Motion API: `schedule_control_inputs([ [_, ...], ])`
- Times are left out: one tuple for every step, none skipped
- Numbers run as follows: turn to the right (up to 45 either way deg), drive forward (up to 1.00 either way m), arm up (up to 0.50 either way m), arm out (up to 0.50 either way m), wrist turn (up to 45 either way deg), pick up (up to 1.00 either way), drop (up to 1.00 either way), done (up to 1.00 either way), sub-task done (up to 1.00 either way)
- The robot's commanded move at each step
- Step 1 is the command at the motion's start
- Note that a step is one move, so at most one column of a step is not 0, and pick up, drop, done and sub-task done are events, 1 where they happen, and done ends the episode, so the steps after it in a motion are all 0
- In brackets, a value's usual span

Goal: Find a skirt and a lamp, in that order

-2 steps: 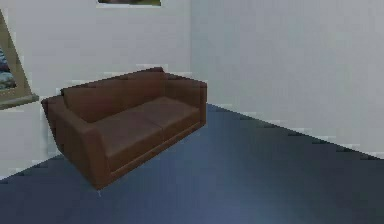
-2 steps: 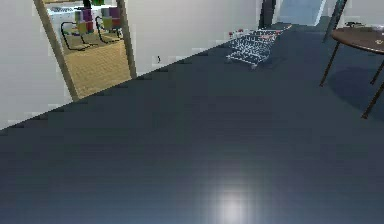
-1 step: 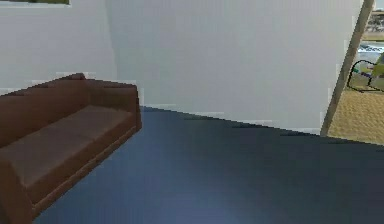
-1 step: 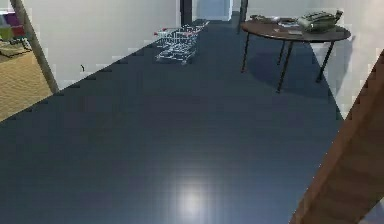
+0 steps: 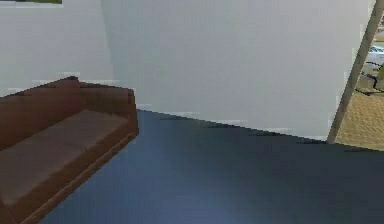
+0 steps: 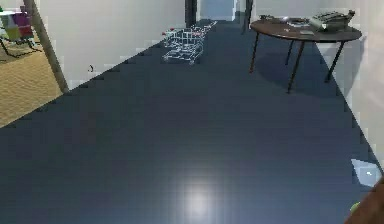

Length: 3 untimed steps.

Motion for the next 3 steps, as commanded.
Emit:
schedule_control_inputs([
  [-45.0, 0.00, 0.00, 0.00, 0.0, 0.00, 0.00, 0.00, 0.00],
  [-36.0, 0.00, 0.00, 0.00, 0.0, 0.00, 0.00, 0.00, 0.00],
  [0.0, 0.25, 0.00, 0.00, 0.0, 0.00, 0.00, 0.00, 0.00],
])
